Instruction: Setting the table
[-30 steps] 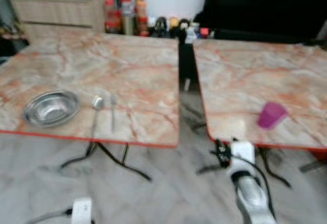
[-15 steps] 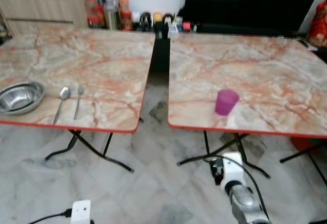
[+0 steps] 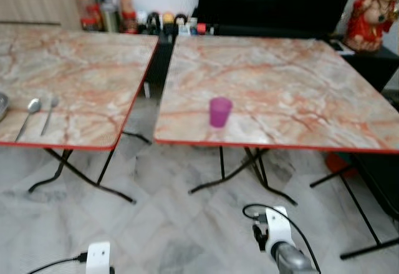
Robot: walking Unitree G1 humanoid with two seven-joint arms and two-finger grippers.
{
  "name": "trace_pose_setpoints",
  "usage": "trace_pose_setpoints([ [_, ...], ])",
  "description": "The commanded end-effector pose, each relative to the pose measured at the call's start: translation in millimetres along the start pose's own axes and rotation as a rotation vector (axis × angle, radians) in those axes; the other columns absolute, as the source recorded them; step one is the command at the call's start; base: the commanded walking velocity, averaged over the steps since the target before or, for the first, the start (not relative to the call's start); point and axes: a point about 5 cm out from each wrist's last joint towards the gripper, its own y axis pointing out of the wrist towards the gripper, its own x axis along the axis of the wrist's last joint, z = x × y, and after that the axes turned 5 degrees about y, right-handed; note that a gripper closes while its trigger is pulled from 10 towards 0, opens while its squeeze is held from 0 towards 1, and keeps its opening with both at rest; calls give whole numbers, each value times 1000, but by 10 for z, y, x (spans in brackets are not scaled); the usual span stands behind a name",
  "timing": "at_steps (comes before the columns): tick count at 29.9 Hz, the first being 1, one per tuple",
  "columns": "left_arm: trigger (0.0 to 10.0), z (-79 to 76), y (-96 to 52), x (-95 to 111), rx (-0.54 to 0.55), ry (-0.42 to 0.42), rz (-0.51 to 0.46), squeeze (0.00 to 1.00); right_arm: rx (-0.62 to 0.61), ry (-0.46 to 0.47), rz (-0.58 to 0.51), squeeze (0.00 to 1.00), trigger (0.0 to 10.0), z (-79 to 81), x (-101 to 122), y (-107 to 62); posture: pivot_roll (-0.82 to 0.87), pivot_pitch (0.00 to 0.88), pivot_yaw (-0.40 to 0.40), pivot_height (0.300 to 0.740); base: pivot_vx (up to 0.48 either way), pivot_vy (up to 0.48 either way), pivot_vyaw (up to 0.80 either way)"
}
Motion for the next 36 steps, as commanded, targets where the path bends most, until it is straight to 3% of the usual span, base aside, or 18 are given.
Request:
trace_pose_setpoints([
  [1, 10000, 3, -9, -52, -6, -33, 22, 0, 7, -6, 25, 0, 10000, 27, -32, 0, 42, 0, -35, 740, 0, 0, 0],
  [7, 10000, -10, -9, -59, -8, -40, 31, 0, 22, -10, 51, 0, 10000, 67, -85, -5, 41, 0, -37, 740, 0, 0, 0],
  [13, 10000, -27, -8, -54, -18, -43, 31, 0, 34, -80, 55, 0, 10000, 108, -96, -5, 39, 0, -36, 740, 378, 0, 0],
  [17, 10000, -28, -6, -49, -18, -43, 30, 0, 4, -6, 50, 0, 10000, 65, -79, -3, 39, 0, -33, 740, 406, 0, 0],
  [36, 10000, -13, 1, -19, -21, -27, 20, 0, -12, 74, 34, 0, 10000, 81, -46, 5, 26, 0, -16, 740, 409, 0, 0],
])
